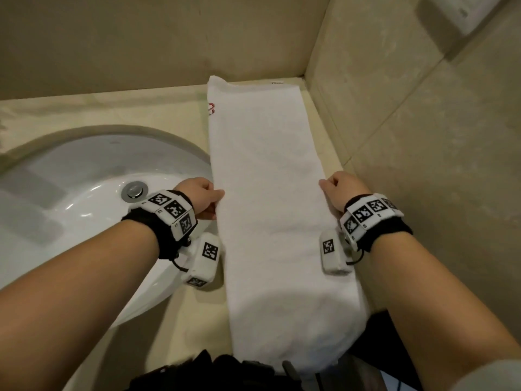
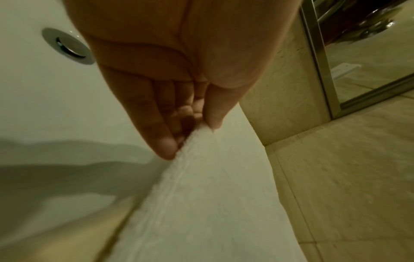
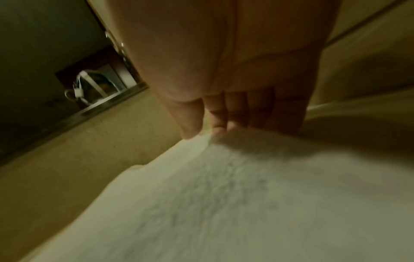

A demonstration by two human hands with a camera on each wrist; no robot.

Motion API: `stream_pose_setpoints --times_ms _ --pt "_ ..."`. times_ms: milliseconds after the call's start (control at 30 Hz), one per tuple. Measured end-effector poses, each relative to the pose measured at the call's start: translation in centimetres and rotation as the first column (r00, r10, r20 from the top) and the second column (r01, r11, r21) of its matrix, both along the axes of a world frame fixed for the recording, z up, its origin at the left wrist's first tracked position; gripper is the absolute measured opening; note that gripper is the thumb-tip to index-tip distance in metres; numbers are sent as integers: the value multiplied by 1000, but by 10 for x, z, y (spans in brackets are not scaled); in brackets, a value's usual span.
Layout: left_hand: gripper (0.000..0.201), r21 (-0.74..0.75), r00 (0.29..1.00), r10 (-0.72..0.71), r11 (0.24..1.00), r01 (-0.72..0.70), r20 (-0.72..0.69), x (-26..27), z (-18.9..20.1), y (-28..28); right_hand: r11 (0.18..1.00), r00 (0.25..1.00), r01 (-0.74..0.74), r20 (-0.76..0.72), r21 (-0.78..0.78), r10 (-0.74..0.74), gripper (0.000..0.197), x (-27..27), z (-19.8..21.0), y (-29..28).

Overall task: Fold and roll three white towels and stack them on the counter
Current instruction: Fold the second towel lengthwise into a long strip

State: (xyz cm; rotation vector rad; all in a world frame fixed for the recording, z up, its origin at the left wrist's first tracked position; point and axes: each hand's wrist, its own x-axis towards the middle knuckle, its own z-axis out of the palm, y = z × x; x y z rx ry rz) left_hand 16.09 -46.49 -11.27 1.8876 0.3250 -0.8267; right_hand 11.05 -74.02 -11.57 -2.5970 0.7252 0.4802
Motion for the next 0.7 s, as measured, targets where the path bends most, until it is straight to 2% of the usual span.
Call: stream_pose_setpoints --times_ms 100,200,367,467,567,700 --pt "24 -40 999 21 999 -22 -29 -8 1 4 998 999 -18 42 62 15 29 -29 5 -1" --pt "24 -62 996 -42 997 37 -76 -25 7 9 995 998 -5 61 96 -1 21 -80 8 5" --pt "21 -104 987 -150 984 142 -64 -79 18 17 970 980 139 115 200 -164 16 -173 3 18" --pt "18 -155 973 -218 967 204 -82 -122 18 26 920 920 257 216 297 -327 9 -222 -7 28" --pt "11 -154 959 -280 950 271 -43 -156 15 36 847 850 332 257 416 -460 13 -253 -20 35" --pt "8 -174 954 -299 939 297 13 -201 14 61 838 866 341 205 426 -456 19 -275 -38 40"
